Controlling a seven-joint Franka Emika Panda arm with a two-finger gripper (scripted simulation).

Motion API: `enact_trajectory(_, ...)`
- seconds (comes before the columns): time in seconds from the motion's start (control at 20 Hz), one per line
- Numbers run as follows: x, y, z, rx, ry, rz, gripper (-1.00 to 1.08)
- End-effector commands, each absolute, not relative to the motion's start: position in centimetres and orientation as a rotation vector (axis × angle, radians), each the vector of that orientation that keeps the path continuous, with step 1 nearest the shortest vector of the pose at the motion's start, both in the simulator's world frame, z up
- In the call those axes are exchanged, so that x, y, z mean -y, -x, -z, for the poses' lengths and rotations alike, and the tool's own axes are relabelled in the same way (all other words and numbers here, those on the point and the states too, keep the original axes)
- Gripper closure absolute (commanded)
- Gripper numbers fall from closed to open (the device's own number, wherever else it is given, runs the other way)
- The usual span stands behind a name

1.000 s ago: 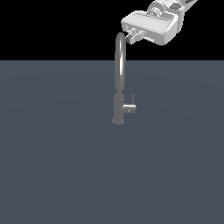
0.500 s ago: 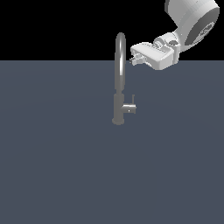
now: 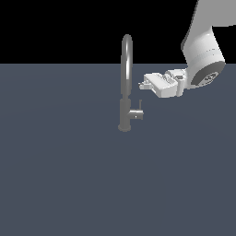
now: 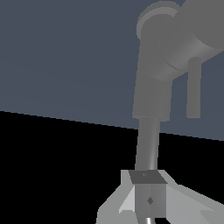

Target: Turn on the faucet by rotating a designated handle.

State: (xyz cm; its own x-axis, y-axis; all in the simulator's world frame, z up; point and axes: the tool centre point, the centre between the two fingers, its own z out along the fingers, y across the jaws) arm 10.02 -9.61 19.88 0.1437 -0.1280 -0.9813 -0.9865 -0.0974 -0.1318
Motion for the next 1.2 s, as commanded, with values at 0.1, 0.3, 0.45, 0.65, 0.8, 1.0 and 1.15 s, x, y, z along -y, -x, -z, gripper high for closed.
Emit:
enact_trajectory(0.1,9.8,-10.5,-16.7,-1.201,1.295,-1.134,1.08)
enact_trajectory(0.3,9.7,-10.7,-14.6,-1.225,1.211,-1.152,1.08)
enact_trajectory(0.45,9.7,-10.8,-13.8,-1.234,1.175,-1.158,1.08)
enact_trajectory(0.65,9.6,-10.8,-13.5,-1.237,1.163,-1.160,1.08)
enact_trajectory(0.8,9.6,-10.7,-13.5,-1.237,1.164,-1.161,1.08)
enact_trajectory(1.0,9.6,-10.1,-13.8,-1.237,1.164,-1.161,1.08)
enact_trajectory(1.15,9.5,-9.5,-14.0,-1.237,1.164,-1.160,1.08)
